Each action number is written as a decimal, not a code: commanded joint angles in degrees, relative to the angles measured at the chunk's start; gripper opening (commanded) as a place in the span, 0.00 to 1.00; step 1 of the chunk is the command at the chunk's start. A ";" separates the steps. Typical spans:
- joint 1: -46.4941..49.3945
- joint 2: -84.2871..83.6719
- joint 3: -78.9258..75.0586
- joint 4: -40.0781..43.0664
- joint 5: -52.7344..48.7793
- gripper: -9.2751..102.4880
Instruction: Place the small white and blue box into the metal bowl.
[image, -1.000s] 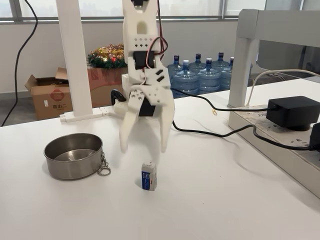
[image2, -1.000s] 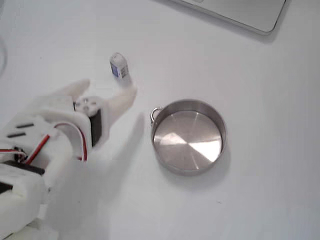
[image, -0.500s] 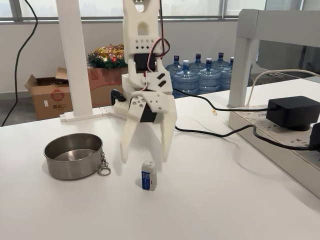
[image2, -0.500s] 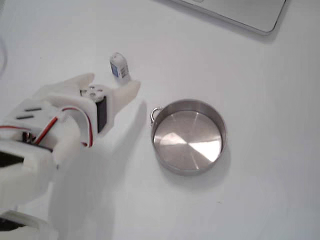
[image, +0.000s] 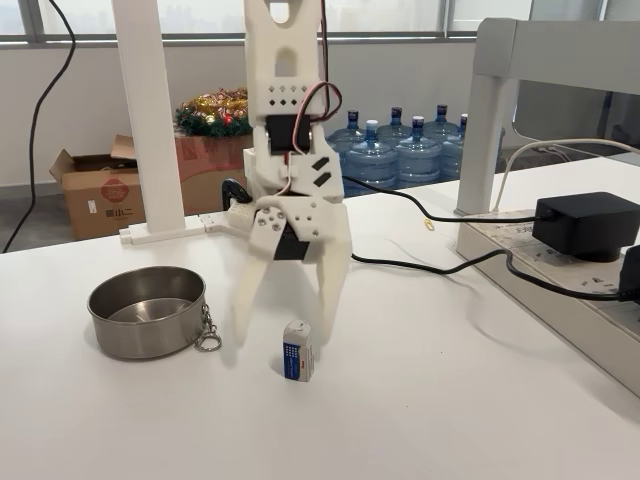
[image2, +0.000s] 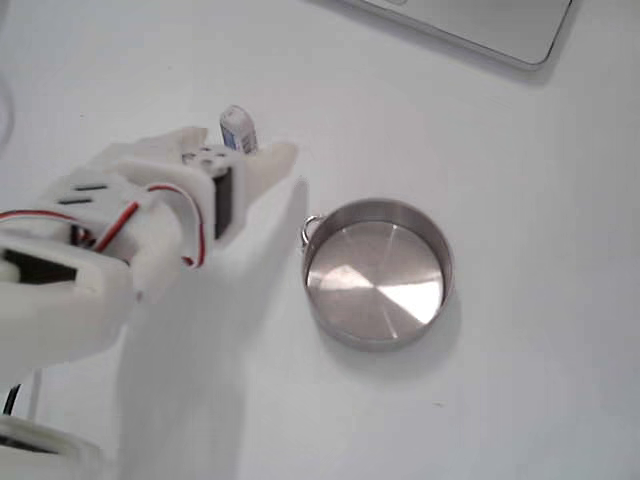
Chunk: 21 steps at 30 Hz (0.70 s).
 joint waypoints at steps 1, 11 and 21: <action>0.18 -1.14 -2.64 -0.88 0.44 0.37; 0.88 -4.66 -5.80 -1.32 0.44 0.37; 0.79 -15.64 -5.80 -17.58 0.35 0.37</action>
